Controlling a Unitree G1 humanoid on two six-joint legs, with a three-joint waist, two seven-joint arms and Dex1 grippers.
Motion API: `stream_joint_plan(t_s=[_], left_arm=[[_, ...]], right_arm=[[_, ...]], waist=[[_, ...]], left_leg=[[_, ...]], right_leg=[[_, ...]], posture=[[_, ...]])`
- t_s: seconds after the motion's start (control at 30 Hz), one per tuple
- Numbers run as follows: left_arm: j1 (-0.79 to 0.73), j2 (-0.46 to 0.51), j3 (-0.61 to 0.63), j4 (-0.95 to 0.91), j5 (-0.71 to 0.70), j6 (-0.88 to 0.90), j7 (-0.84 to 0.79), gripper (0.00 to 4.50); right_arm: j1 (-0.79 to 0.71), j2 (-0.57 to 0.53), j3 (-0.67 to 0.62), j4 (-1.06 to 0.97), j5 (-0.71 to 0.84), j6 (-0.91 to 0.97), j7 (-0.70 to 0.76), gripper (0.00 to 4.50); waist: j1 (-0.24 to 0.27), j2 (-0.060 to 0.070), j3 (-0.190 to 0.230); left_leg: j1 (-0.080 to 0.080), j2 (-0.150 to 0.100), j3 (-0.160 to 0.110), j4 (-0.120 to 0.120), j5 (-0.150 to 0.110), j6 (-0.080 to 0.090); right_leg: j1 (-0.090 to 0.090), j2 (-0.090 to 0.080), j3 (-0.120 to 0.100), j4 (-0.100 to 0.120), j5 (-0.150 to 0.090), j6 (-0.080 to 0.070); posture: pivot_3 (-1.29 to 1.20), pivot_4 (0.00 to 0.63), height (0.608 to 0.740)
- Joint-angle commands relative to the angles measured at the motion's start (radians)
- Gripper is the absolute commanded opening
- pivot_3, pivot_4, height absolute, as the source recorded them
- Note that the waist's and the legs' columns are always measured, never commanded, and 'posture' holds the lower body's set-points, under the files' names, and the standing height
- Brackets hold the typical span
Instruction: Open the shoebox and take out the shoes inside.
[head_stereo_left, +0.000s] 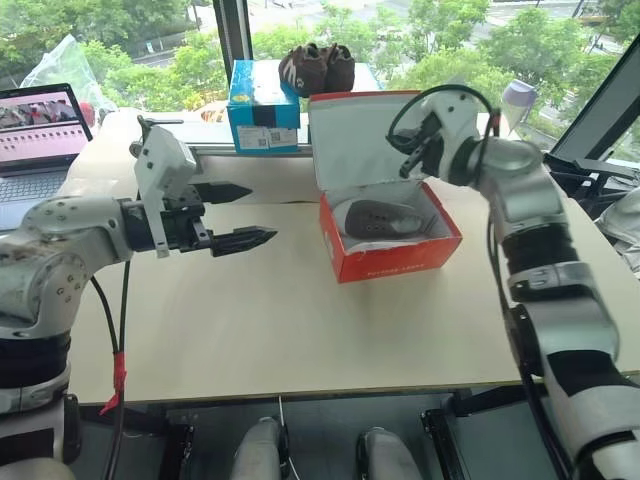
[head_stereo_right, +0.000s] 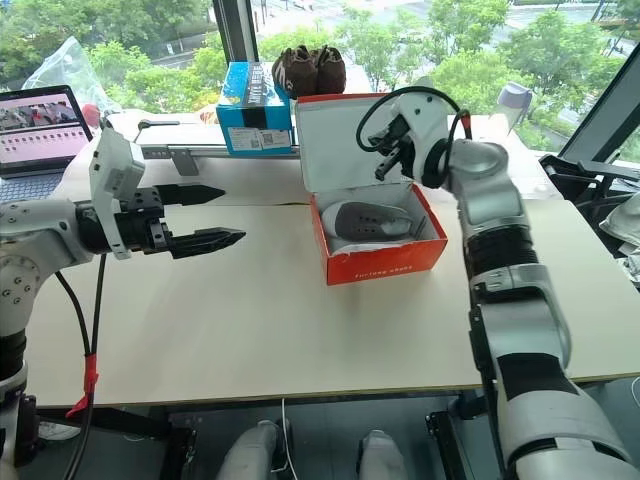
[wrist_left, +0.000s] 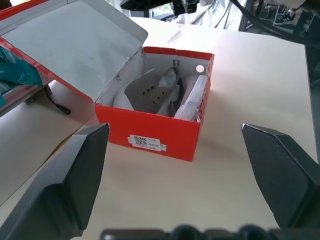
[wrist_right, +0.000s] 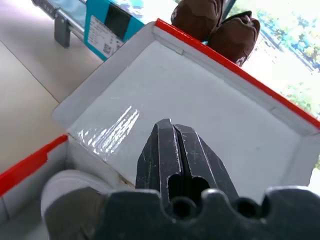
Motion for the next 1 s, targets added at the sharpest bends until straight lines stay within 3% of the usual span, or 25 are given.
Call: stream_joint_plan(t_s=[0.03, 0.17, 0.5, 0.77, 1.0], left_arm=[[-0.008, 0.002, 0.010, -0.033, -0.020, 0.005, 0.006, 4.50], [-0.002, -0.003, 0.009, -0.045, -0.027, 0.007, 0.013, 4.50], [0.015, -0.002, 0.008, -0.066, -0.038, 0.009, 0.026, 4.50], [0.034, 0.000, 0.024, -0.093, -0.059, 0.025, 0.050, 4.50], [0.040, -0.001, 0.032, -0.110, -0.076, 0.039, 0.069, 4.50]], right_arm=[[0.018, -0.113, 0.042, -0.147, -0.035, 0.001, 0.172, 0.02], [0.116, -0.152, 0.108, -0.177, -0.082, -0.032, 0.264, 1.13], [0.063, -0.058, 0.211, 0.170, -0.297, -0.323, 0.119, 4.49], [-0.026, 0.010, 0.259, 0.457, -0.416, -0.473, 0.012, 4.49], [-0.052, 0.060, 0.270, 0.624, -0.489, -0.493, -0.148, 4.49]], waist=[[0.000, 0.000, 0.000], [-0.001, 0.000, 0.000], [-0.006, 0.000, 0.001], [-0.006, 0.001, 0.001], [-0.006, 0.000, 0.001]], left_leg=[[0.000, 0.000, 0.000, 0.000, 0.000, 0.000], [0.002, 0.000, 0.000, 0.001, 0.000, 0.000], [0.001, 0.000, 0.002, 0.001, 0.004, 0.005], [0.002, 0.000, 0.002, 0.001, 0.001, -0.001], [0.003, 0.000, 0.002, 0.001, 0.001, -0.001]], right_leg=[[0.000, 0.000, 0.000, 0.000, 0.000, 0.000], [0.001, 0.000, 0.000, 0.001, 0.000, 0.000], [-0.002, 0.000, 0.003, 0.005, -0.002, 0.000], [-0.001, 0.000, 0.002, 0.005, -0.002, 0.000], [0.001, 0.000, 0.002, 0.005, -0.002, 0.000]], posture=[[0.00, 0.150, 0.740], [0.00, 0.150, 0.740], [0.00, 0.150, 0.740], [0.00, 0.150, 0.740], [0.00, 0.150, 0.740]])
